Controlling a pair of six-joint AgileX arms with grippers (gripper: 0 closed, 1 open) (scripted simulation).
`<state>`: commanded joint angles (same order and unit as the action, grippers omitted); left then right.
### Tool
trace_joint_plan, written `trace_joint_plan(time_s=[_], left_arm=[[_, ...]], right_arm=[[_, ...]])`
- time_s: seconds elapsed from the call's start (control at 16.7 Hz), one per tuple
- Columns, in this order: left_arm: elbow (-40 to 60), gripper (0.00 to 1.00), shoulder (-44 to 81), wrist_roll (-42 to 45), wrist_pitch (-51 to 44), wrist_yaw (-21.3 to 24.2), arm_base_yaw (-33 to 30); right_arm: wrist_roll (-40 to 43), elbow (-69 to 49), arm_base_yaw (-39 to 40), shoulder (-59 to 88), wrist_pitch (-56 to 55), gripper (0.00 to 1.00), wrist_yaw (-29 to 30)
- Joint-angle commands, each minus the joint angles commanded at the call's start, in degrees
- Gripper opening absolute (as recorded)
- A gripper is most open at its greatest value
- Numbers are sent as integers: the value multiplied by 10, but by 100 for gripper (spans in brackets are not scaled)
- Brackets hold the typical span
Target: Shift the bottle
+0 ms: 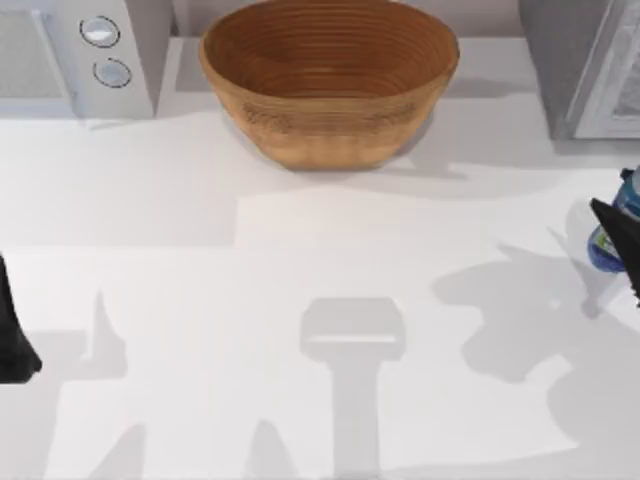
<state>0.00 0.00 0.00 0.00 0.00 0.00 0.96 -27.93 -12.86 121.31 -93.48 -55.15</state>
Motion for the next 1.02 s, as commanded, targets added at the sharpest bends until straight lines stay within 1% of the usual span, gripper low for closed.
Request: trace_joint_plan(time_s=[0.36, 0.78, 1.02], left_arm=[[0, 100, 0, 0, 0, 0, 0], [0, 100, 0, 0, 0, 0, 0], [0, 100, 0, 0, 0, 0, 0]], right_arm=[[-1, -9, 9, 11, -1, 0, 5], [2, -84, 73, 106, -20, 0, 74], [2, -96, 83, 120, -22, 0, 84]])
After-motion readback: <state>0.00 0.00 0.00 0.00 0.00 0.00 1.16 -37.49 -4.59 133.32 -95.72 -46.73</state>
